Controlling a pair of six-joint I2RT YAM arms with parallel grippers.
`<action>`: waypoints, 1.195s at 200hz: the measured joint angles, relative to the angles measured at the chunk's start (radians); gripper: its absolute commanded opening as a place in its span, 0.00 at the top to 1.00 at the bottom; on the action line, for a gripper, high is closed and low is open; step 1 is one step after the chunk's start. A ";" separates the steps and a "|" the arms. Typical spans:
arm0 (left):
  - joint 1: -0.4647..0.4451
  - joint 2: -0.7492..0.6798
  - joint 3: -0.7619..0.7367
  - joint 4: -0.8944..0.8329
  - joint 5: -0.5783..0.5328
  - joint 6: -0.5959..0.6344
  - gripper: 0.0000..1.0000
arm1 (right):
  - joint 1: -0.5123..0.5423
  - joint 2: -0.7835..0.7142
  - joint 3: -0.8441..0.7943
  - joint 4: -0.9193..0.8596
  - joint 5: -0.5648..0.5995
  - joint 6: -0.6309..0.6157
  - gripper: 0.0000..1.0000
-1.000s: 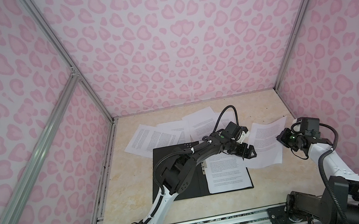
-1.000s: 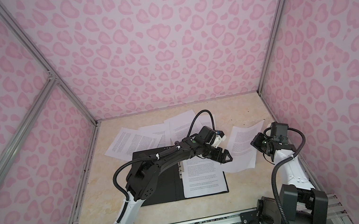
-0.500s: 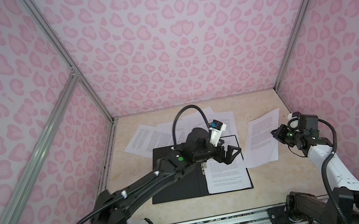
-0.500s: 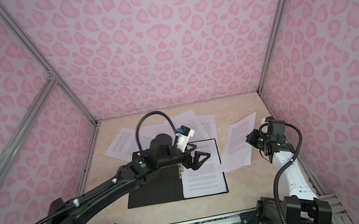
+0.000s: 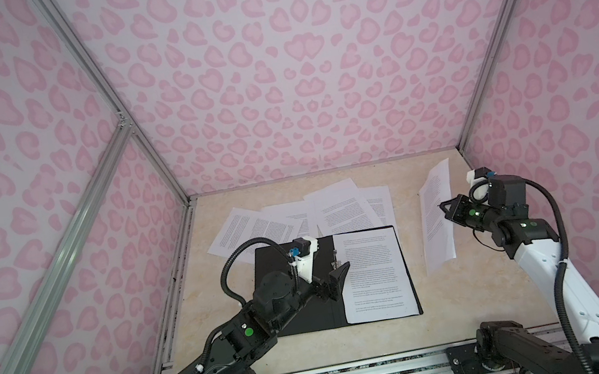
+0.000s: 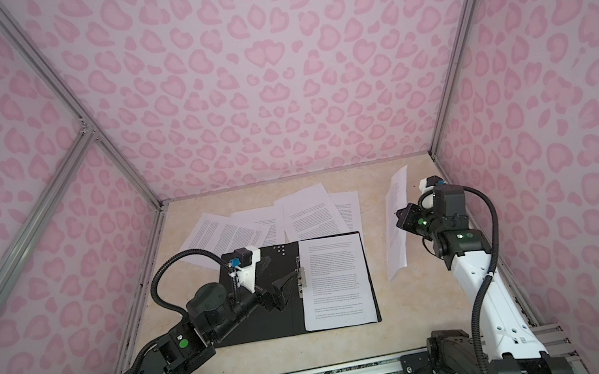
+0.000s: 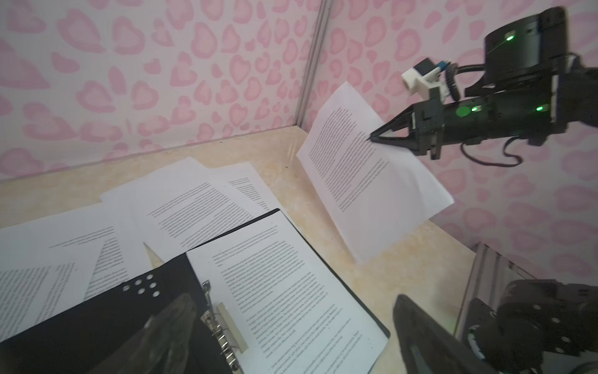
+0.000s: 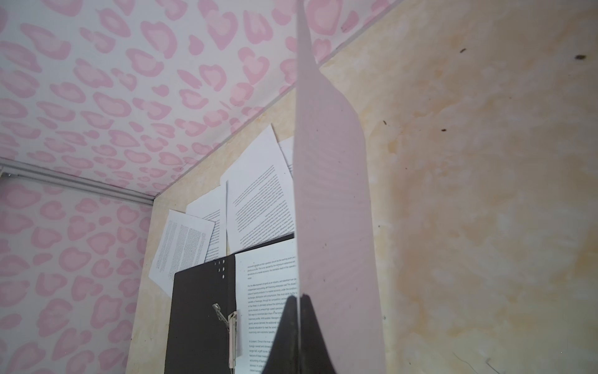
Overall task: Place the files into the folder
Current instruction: 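Carry the sheet over the folder with the right gripper and lay it down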
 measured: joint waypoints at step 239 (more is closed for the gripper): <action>0.002 -0.087 -0.180 -0.005 -0.225 -0.003 0.01 | 0.356 0.037 -0.465 0.401 0.188 0.093 1.00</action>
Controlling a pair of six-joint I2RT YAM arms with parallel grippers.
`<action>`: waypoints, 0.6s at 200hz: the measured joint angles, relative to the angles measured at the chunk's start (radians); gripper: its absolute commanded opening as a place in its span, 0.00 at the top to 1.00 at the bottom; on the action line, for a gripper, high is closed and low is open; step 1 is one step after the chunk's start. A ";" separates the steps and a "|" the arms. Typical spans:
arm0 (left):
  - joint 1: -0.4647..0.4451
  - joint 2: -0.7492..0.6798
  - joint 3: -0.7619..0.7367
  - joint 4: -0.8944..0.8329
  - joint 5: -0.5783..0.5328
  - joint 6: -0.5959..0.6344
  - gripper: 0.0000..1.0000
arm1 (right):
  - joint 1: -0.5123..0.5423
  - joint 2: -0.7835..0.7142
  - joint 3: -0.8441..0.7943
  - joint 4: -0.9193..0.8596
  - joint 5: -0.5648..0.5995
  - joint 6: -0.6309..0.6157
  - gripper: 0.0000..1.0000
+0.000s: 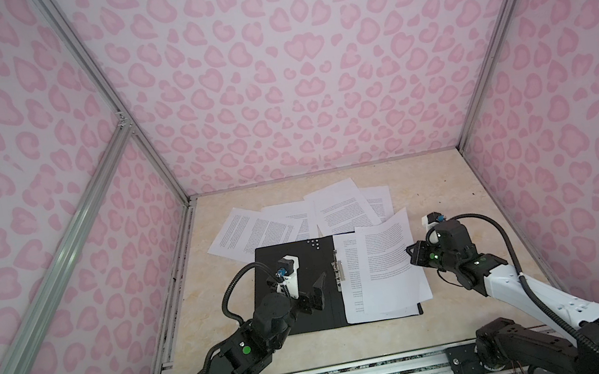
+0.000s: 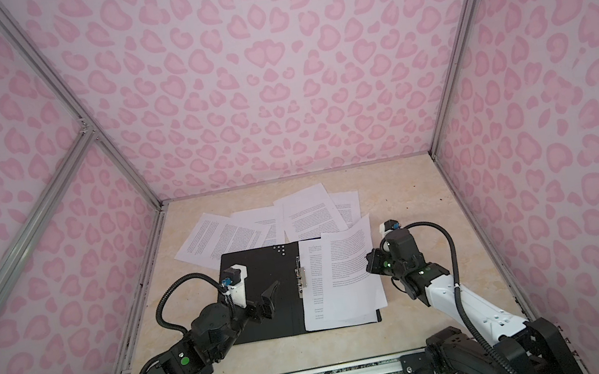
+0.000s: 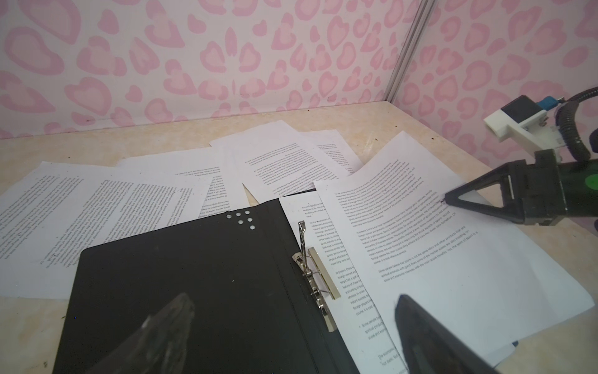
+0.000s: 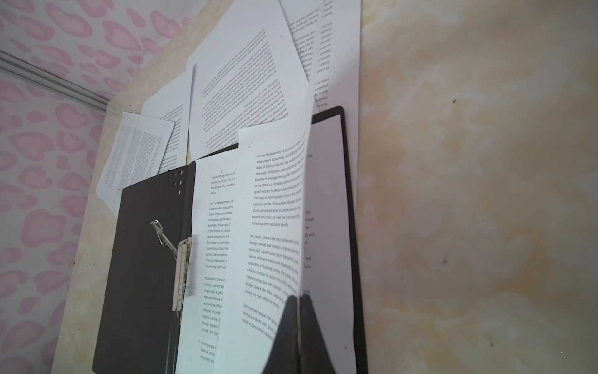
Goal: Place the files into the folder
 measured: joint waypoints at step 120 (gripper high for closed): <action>0.000 0.066 0.027 -0.001 0.028 0.000 0.00 | 0.079 0.105 0.016 0.067 -0.002 0.003 1.00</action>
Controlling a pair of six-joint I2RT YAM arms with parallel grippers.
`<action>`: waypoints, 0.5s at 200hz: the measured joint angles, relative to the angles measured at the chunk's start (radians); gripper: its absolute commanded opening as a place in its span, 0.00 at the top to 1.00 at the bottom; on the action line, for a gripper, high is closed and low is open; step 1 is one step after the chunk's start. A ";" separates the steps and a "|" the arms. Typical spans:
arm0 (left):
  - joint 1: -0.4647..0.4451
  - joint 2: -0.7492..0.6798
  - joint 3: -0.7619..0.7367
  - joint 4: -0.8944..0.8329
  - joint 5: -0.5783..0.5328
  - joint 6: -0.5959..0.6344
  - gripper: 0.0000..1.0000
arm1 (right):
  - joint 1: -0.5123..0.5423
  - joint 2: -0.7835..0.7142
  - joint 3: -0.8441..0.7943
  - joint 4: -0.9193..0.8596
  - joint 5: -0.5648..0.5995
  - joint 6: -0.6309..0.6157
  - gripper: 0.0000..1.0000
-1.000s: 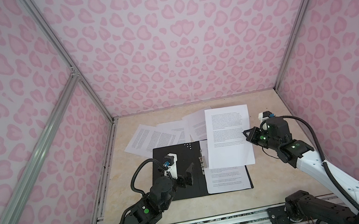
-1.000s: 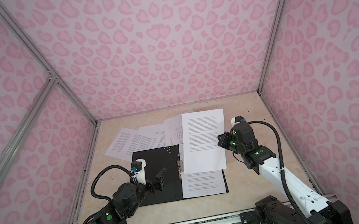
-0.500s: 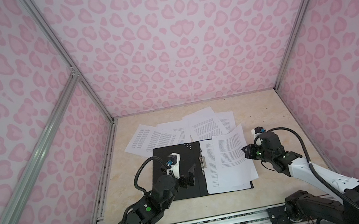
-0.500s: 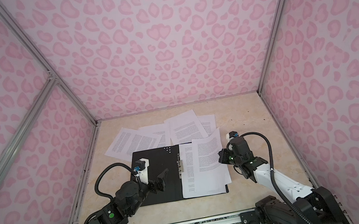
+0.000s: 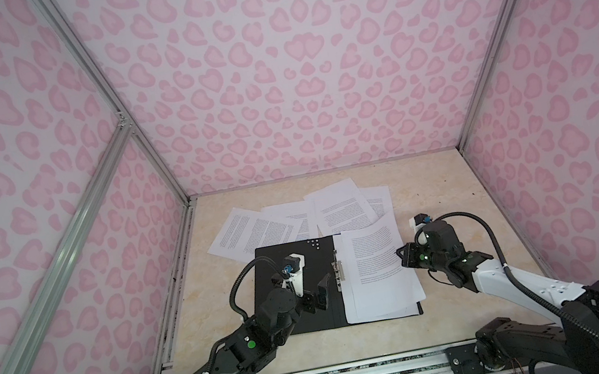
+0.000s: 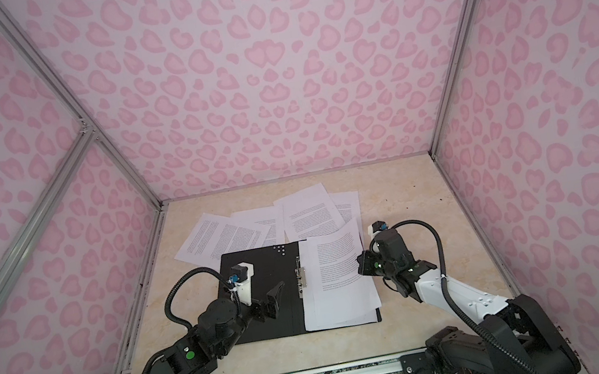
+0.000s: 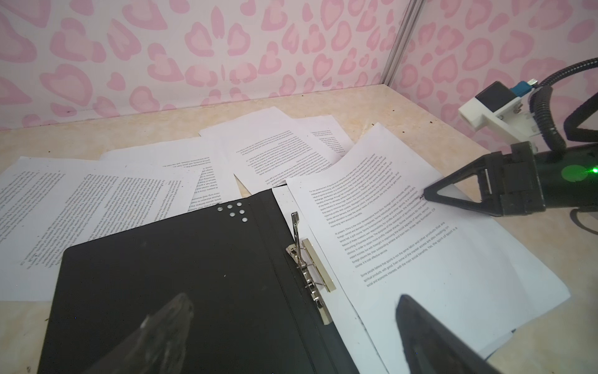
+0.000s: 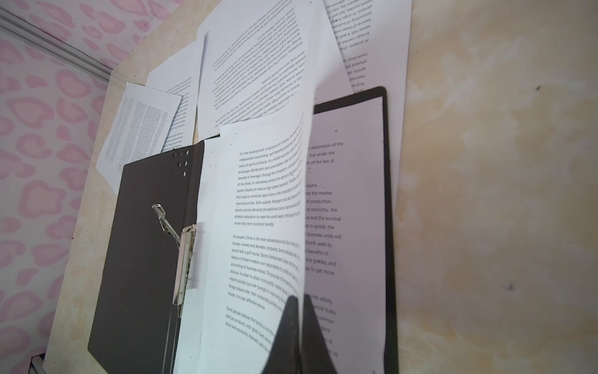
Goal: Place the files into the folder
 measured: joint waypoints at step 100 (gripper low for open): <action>0.000 0.019 0.003 0.000 0.008 0.000 0.00 | 0.053 0.030 -0.019 0.033 0.034 0.063 1.00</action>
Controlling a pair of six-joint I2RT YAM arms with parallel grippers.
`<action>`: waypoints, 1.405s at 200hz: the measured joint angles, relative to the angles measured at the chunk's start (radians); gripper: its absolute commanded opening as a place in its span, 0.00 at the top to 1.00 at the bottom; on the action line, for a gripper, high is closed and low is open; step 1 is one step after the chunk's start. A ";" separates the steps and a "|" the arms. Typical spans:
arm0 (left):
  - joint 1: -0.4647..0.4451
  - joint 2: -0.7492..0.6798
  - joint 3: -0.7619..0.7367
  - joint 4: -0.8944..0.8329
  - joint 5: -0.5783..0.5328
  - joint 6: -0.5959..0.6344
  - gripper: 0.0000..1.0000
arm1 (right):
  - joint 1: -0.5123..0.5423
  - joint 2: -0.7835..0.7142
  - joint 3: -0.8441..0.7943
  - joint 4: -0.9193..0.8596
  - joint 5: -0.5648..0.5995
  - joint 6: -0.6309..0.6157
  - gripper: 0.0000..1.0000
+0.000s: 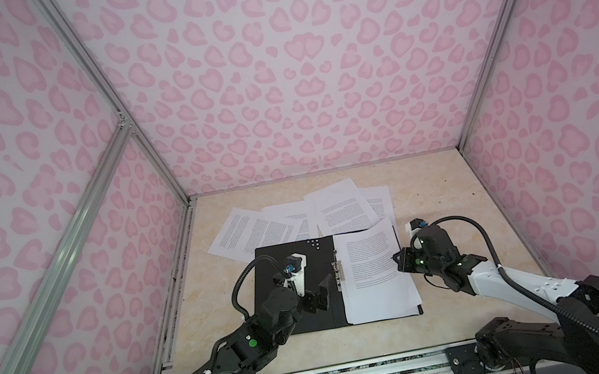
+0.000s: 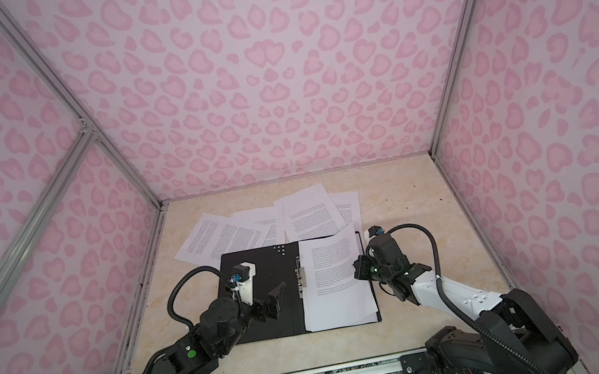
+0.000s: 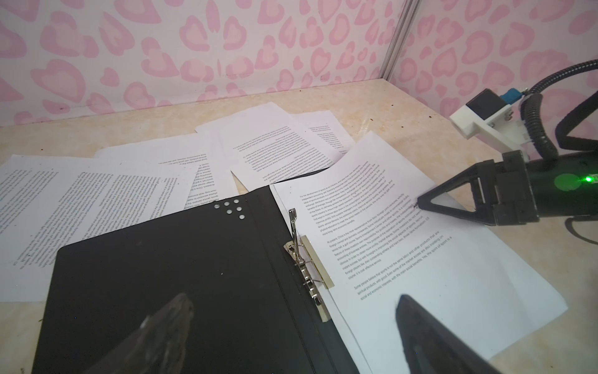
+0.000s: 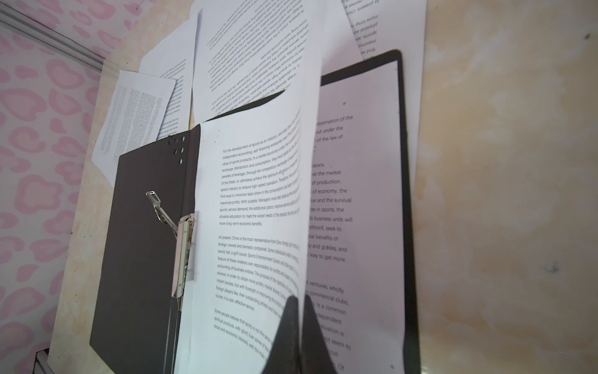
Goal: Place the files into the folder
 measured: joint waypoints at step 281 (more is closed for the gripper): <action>0.000 0.026 0.010 0.000 0.018 0.000 0.00 | 0.048 0.102 0.015 0.049 0.048 0.120 1.00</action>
